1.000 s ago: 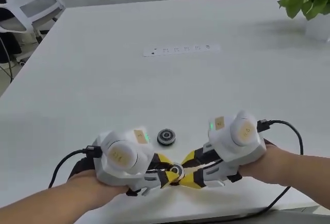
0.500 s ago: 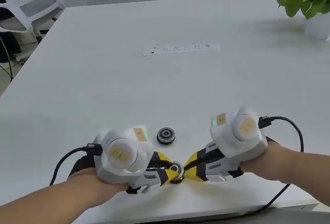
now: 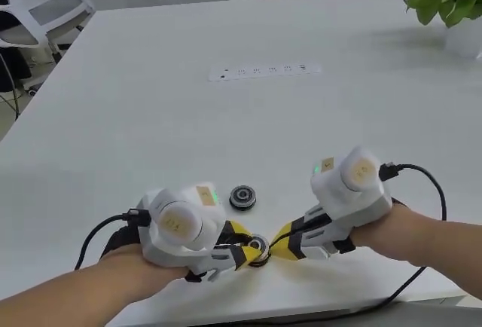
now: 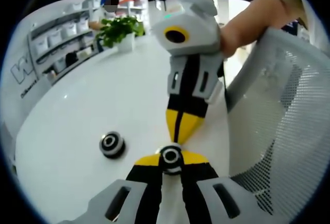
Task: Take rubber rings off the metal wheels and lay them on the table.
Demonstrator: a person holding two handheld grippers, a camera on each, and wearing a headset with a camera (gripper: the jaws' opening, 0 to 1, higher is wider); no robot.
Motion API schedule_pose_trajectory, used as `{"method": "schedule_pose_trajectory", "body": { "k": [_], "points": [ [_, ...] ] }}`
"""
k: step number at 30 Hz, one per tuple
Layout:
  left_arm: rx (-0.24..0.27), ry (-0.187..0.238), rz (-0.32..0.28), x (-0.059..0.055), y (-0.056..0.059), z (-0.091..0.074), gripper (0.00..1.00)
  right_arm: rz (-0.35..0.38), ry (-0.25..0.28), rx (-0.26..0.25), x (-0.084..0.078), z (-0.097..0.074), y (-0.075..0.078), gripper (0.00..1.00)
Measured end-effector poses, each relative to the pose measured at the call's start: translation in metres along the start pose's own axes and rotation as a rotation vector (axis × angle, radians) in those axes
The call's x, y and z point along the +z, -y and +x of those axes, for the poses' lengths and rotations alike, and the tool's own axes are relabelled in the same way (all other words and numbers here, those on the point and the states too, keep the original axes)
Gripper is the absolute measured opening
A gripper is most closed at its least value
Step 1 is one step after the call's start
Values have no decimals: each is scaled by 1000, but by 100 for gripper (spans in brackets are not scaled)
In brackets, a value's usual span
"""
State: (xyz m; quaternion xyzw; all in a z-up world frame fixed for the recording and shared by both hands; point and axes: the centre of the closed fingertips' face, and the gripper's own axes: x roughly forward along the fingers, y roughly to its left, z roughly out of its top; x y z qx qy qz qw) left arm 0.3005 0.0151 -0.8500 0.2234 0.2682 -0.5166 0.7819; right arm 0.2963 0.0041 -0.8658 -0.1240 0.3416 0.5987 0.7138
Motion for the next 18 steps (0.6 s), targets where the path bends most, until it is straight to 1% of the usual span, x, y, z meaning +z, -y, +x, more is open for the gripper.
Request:
{"method": "schedule_pose_trajectory", "body": {
  "k": [3,6,11,14,16,18],
  "points": [
    [-1,1,-1,0,0,0,13,31,7,-2,1,-2,1,0],
    [-1,0,0,0,0,0,13,90,29,0,3,-5,3,0],
    [-1,0,4,0,0,1,13,122,35,6,3,-6,2,0],
    [1,-1,5,0,0,1,13,167,67,12,7,-9,4,0],
    [1,-1,5,0,0,1,13,172,63,12,6,-8,4,0],
    [3,-2,5,0,0,1,13,191,71,15,8,-8,3,0]
  ]
}}
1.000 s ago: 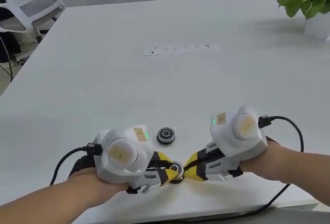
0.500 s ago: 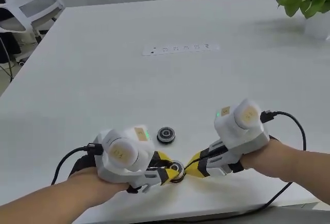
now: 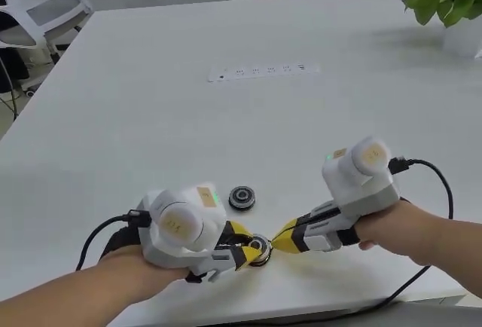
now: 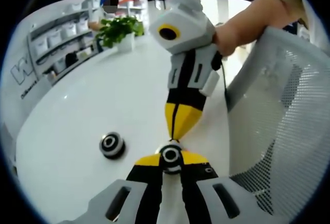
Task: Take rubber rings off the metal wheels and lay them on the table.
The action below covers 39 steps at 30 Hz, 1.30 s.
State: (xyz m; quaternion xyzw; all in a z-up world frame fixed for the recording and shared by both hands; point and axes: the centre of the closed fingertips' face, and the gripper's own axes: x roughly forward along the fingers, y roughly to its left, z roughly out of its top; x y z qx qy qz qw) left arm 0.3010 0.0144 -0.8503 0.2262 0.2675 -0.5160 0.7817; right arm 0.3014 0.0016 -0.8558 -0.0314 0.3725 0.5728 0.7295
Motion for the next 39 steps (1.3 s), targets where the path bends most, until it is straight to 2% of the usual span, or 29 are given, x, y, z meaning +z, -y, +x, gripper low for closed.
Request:
{"method": "schedule_pose_trajectory", "body": {
  "k": [6,14,21,34,37,38,39],
  "points": [
    [6,-6,-1,0,0,0,13,77,35,16,3,0,0,0],
    [17,-17,0,0,0,0,12,87,44,25,7,1,-3,0],
    [19,-20,2,0,0,0,12,43,37,38,8,3,-10,0],
    [10,-17,9,0,1,0,12,31,44,66,8,4,-14,0],
    [10,-16,9,0,2,0,12,33,62,95,12,4,-20,0],
    [13,-16,9,0,1,0,12,42,75,199,15,5,-40,0],
    [11,-18,6,-1,1,0,12,-31,63,101,16,5,-24,0]
  ]
}}
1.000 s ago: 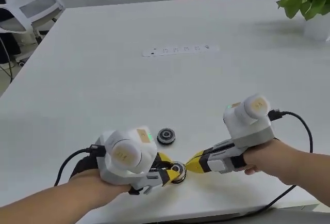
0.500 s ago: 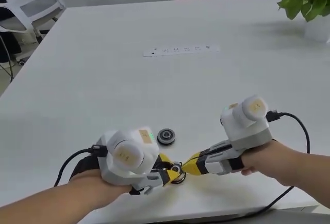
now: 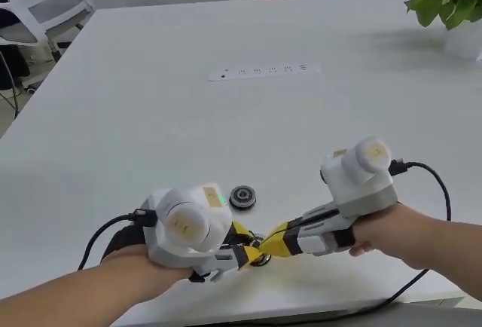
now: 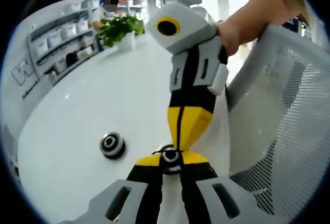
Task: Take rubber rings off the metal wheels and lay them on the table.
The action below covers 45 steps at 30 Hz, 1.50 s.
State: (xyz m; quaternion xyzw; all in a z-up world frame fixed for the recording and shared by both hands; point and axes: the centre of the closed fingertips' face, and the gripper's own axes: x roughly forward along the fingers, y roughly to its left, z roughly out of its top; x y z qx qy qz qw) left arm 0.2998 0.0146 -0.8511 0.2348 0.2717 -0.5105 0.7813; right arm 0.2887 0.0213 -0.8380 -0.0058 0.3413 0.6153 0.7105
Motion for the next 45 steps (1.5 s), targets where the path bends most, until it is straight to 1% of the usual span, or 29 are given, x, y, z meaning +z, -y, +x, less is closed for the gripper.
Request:
{"method": "schedule_pose_trajectory", "body": {
  "k": [1,2,6,9,13,14,17,20,23,25,30,35,39,43,45],
  "points": [
    [-1,4,1,0,0,0,12,42,-1,16,0,0,-4,0],
    [0,4,0,0,0,0,12,38,0,18,-1,-1,-3,0],
    [-1,1,-1,1,-1,0,12,11,-23,-11,-8,-2,4,0],
    [-3,3,-5,1,-1,0,12,2,-23,-21,-7,-3,6,0],
    [-13,12,-4,2,-2,0,13,-31,-32,-30,-8,-2,7,0],
    [-16,12,6,2,-2,0,13,-35,-34,-33,-8,-3,8,0],
    [-20,11,9,2,-2,0,13,-40,-30,-39,-7,-3,9,0],
    [-28,10,26,3,-1,1,13,-41,-28,-39,-7,-3,9,0],
    [-32,9,26,3,-2,0,14,-41,-23,-40,-5,-4,9,0],
    [-34,14,15,5,-2,-1,14,-42,-21,-42,-4,-4,9,0],
    [-52,11,21,4,-3,-7,15,-42,-11,-45,-1,-5,10,0],
    [-60,27,7,8,-2,-14,18,-33,8,-41,4,-6,8,0],
    [-65,61,-9,16,0,-22,22,-34,11,-39,5,-7,7,0],
    [-56,95,-26,22,-4,-32,25,-29,23,-37,9,-8,6,0],
    [-54,112,-45,24,-7,-38,27,-26,29,-35,11,-9,5,0]
  ]
}}
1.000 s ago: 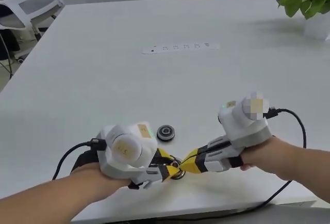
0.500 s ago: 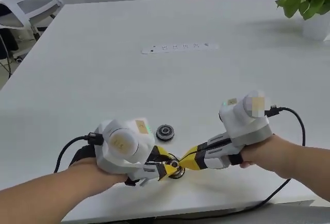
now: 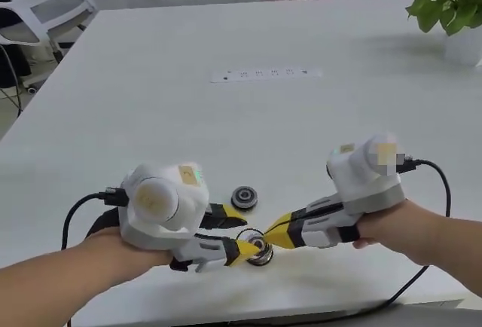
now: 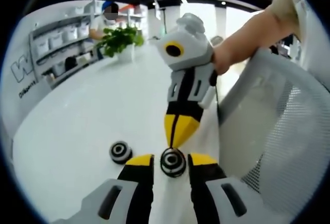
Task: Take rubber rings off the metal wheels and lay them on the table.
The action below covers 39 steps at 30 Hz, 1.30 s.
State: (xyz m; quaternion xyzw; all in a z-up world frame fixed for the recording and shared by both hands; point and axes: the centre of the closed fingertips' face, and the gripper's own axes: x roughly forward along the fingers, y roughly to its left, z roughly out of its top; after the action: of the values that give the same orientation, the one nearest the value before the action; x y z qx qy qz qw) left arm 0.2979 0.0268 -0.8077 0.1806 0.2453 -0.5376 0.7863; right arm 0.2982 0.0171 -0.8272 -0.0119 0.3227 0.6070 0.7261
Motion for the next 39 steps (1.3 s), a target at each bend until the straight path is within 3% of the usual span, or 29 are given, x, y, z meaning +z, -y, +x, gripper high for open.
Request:
{"method": "schedule_pose_trajectory", "body": {
  "k": [17,27,39],
  "points": [
    [15,82,-52,8,-5,-37,42,-5,31,0,19,0,-5,0],
    [41,95,-71,0,-12,-56,51,-6,52,-10,35,10,-6,0],
    [76,113,-98,-12,-18,-72,57,-22,24,-25,38,31,-4,0]
  ]
}}
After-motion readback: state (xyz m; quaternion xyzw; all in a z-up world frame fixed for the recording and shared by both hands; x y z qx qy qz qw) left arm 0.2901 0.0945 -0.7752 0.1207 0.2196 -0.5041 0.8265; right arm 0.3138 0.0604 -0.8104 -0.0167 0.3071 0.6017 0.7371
